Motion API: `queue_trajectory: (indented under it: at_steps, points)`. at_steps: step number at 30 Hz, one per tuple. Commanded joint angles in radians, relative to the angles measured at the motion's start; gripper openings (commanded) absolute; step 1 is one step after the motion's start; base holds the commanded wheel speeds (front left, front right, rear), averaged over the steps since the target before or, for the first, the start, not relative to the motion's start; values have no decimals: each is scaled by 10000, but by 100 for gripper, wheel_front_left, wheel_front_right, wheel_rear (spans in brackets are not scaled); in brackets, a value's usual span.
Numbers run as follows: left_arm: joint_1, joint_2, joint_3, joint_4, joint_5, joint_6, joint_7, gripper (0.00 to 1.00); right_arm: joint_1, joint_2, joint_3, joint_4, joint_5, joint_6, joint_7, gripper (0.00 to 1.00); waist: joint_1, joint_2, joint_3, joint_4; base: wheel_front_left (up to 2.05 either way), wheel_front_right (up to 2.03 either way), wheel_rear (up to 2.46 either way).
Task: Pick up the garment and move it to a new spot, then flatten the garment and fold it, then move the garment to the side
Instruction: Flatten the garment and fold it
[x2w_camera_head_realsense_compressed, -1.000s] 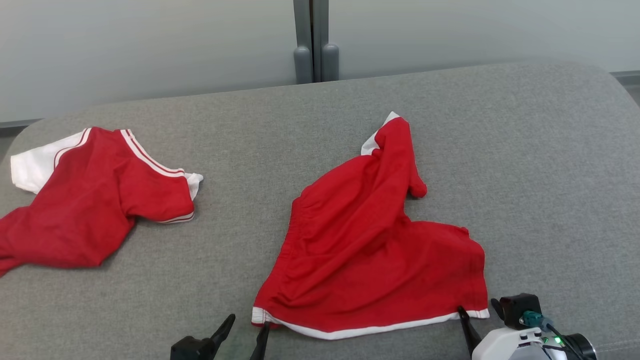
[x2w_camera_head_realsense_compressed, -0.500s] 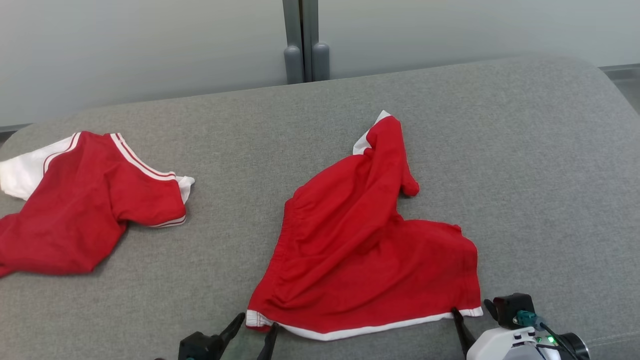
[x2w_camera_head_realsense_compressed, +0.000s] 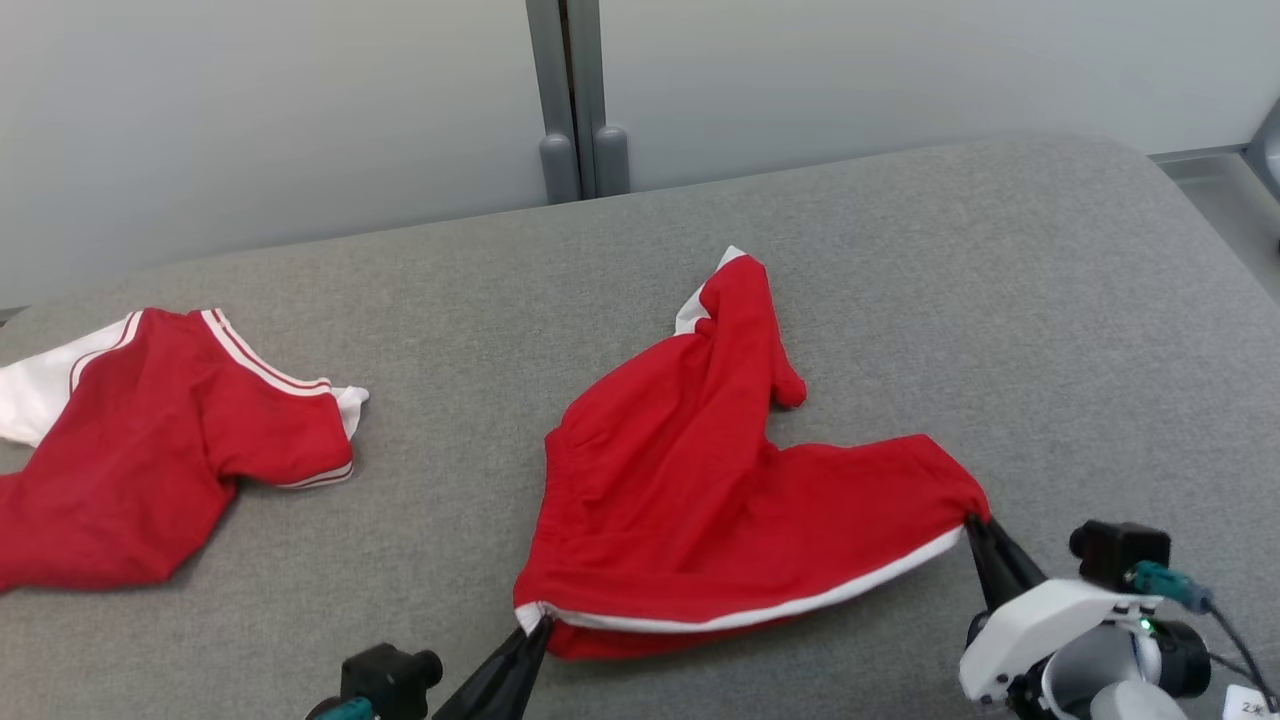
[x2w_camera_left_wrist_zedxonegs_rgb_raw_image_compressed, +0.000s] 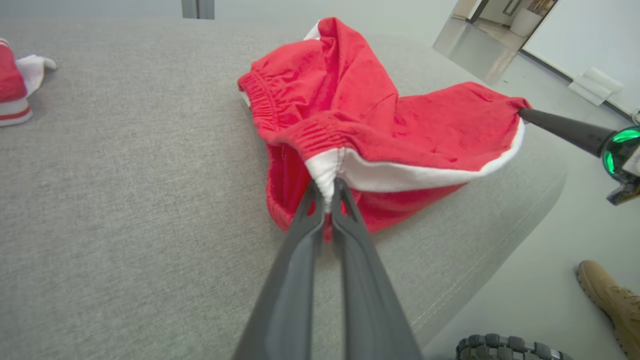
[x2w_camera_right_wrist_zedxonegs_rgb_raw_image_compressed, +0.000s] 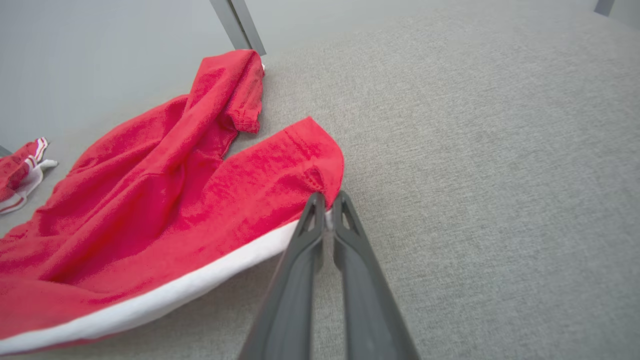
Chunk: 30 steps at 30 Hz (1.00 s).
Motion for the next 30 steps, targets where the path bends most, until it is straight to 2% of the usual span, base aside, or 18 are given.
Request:
queue_trajectory:
  at_steps: [1,8,12,16,19,21,23,27,30]
  points:
    - [120,189,-32,-627,-435,20,183,0,-42,-28,-116,-564,500,-14,141,0,0,0,-120,-117,0,0,0]
    - [-317,981,132,-5376,-2285,20,1431,0,-173,-228,-1177,-5051,3505,-8,1714,0,0,0,-82,-416,0,0,0]
    - [-1450,1241,658,-7507,-2844,249,2446,0,-1042,-267,-1970,-7185,4220,-6,2792,0,0,0,345,-647,0,0,0]
    - [-3461,1344,1382,-8353,-3551,752,3756,0,-2794,-291,-2620,-7945,4347,-6,3718,0,0,0,1149,-960,0,0,0]
    - [-5244,1183,1616,-8037,-4215,1102,4875,0,-4444,-346,-2890,-7542,3966,-6,4224,0,0,0,1956,-1125,0,0,0]
    - [-6698,1244,1707,-7454,-4227,1200,5534,0,-5683,-316,-2929,-6937,3604,-6,4495,0,0,0,2684,-1217,0,0,0]
    - [-8169,1050,1746,-6331,-4055,1244,5931,0,-6994,-254,-2900,-6024,3139,-6,4588,0,0,0,3500,-1292,0,0,0]
    - [-10574,626,1689,-3738,-3219,1079,5774,0,-9427,-88,-2785,-3962,2172,-6,3963,0,0,0,4893,-1481,0,0,0]
    - [-12115,309,1725,-1557,-2344,796,4784,0,-11149,7,-2878,-2097,1591,-8,2857,0,0,0,5509,-1668,0,0,0]
